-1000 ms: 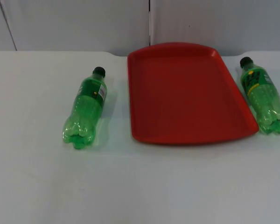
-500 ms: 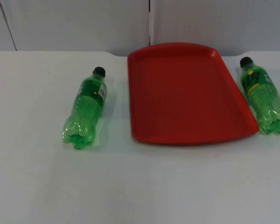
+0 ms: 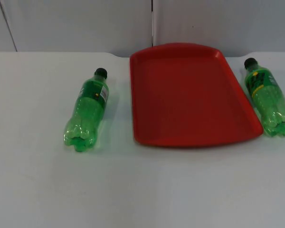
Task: Place the bottle upright on the tray.
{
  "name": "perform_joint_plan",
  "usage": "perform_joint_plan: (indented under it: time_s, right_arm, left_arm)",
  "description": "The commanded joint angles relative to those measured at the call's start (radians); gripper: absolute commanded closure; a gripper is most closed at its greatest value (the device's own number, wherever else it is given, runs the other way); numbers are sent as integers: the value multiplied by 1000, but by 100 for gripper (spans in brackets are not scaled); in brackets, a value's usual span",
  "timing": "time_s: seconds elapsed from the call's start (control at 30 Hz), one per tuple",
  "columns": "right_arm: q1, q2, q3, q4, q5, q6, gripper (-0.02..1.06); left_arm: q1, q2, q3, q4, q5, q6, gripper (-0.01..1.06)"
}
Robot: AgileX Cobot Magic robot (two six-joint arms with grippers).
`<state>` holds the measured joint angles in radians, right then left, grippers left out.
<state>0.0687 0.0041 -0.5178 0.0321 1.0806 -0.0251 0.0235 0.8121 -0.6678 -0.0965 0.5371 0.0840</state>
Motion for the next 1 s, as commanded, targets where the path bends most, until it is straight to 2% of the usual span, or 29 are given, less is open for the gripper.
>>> perform_joint_plan:
  time_s: [0.0,0.27,0.47,0.97]
  right_arm:
    - [2,-4,1,-1,-3,-9,0]
    - [2,-4,1,-3,-3,-9,0]
    - [2,-4,1,-3,-3,-9,0]
    - [2,-4,1,-3,-3,-9,0]
  left_arm:
    - [3,46,-28,-44,-20,18,0]
    - [3,205,-126,-49,-49,31,0]
    - [3,327,-242,-49,-49,35,0]
    - [3,530,-429,-52,-45,43,0]
